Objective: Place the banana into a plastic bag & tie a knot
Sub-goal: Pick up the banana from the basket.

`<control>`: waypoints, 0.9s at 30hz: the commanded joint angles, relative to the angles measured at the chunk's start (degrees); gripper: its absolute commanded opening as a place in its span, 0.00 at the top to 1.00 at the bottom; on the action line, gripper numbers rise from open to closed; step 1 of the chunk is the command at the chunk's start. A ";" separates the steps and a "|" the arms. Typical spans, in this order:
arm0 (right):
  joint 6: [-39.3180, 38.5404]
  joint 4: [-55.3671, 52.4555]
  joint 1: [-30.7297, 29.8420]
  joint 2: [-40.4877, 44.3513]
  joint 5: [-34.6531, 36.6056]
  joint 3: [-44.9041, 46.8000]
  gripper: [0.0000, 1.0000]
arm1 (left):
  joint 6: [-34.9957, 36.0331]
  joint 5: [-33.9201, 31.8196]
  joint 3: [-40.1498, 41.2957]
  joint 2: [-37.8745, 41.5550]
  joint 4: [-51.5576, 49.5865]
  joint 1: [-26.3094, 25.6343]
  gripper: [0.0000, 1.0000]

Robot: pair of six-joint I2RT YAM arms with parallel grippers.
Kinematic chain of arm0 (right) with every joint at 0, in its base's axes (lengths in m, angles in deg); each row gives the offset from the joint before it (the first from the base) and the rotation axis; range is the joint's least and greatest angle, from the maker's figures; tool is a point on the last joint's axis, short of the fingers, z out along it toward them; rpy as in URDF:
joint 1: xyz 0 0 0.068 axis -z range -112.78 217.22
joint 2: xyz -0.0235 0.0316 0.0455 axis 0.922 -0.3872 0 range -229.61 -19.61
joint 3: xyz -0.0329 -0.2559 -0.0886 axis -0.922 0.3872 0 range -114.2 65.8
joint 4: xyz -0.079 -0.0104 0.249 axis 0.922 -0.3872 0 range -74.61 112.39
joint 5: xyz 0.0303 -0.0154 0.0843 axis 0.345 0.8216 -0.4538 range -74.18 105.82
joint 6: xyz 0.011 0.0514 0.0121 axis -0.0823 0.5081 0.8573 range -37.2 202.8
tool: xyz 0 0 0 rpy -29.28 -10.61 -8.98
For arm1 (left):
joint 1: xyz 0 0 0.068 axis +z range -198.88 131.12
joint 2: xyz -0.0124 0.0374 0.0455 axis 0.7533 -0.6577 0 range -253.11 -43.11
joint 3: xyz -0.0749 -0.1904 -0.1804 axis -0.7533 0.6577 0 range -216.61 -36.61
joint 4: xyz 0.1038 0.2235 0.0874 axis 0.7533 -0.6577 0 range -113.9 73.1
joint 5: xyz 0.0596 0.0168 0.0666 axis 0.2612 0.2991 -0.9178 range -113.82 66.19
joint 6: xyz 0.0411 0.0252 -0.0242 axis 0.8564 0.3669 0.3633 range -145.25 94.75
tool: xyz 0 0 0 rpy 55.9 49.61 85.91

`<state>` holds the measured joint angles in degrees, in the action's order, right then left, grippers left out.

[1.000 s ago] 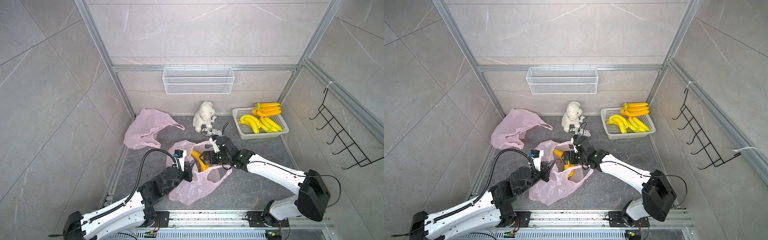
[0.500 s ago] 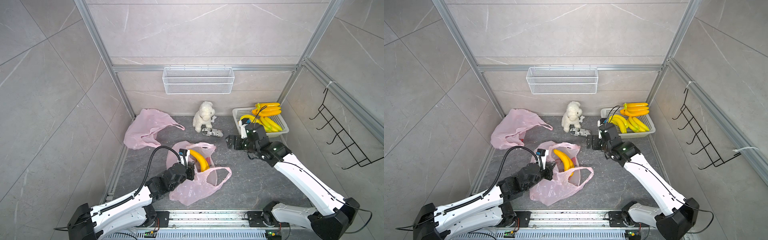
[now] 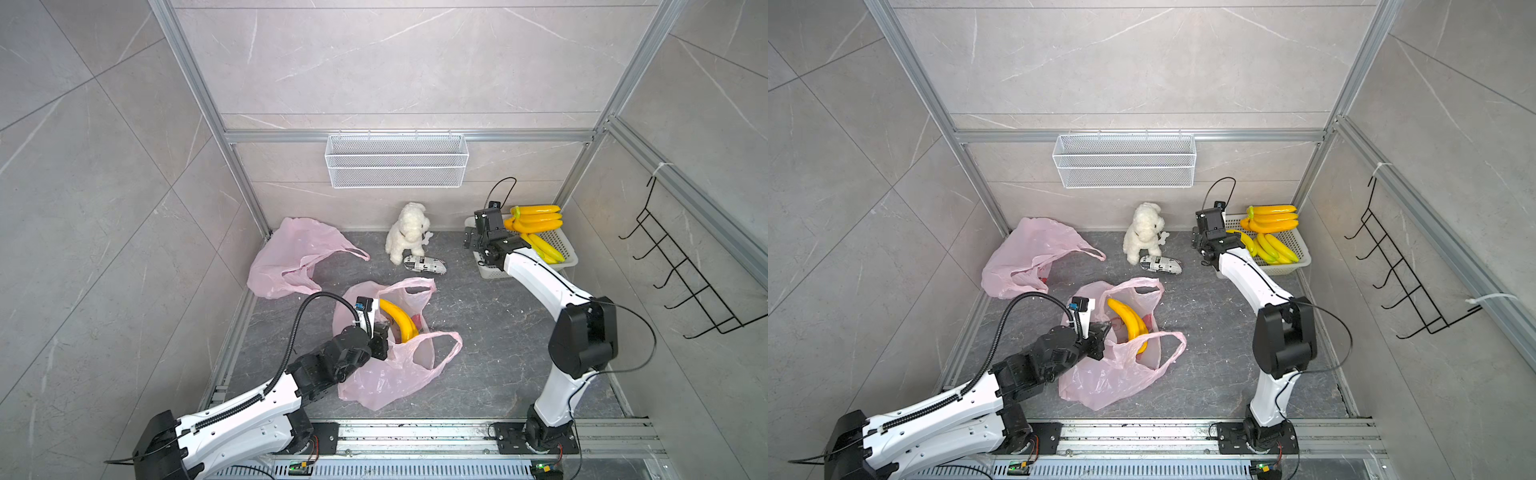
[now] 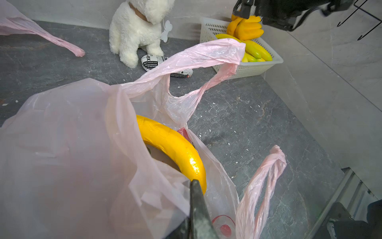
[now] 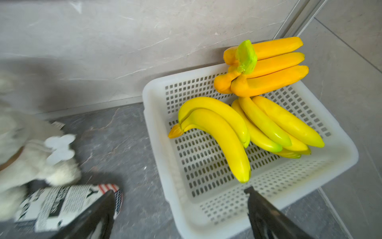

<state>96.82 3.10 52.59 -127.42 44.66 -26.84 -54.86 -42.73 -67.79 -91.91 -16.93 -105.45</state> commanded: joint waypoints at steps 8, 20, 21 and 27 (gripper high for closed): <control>-2.11 14.14 8.41 -11.53 2.98 -8.50 0.01 | 0.14 0.82 1.89 2.06 0.77 0.38 1.00; -1.17 27.12 14.63 -17.51 -5.38 -7.31 0.06 | 0.51 1.16 3.05 0.57 1.79 0.42 1.00; -1.88 28.06 14.74 -18.09 -5.80 -7.62 0.07 | 0.47 1.16 3.09 0.46 1.77 0.43 1.00; -3.44 25.89 15.60 -23.10 -7.14 -14.06 0.23 | 0.25 1.24 3.45 -0.31 1.86 0.56 1.00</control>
<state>94.11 28.65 68.17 -147.96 39.26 -37.12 -54.86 -41.68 -64.97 -92.04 -16.80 -105.32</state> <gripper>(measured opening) 0.788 0.056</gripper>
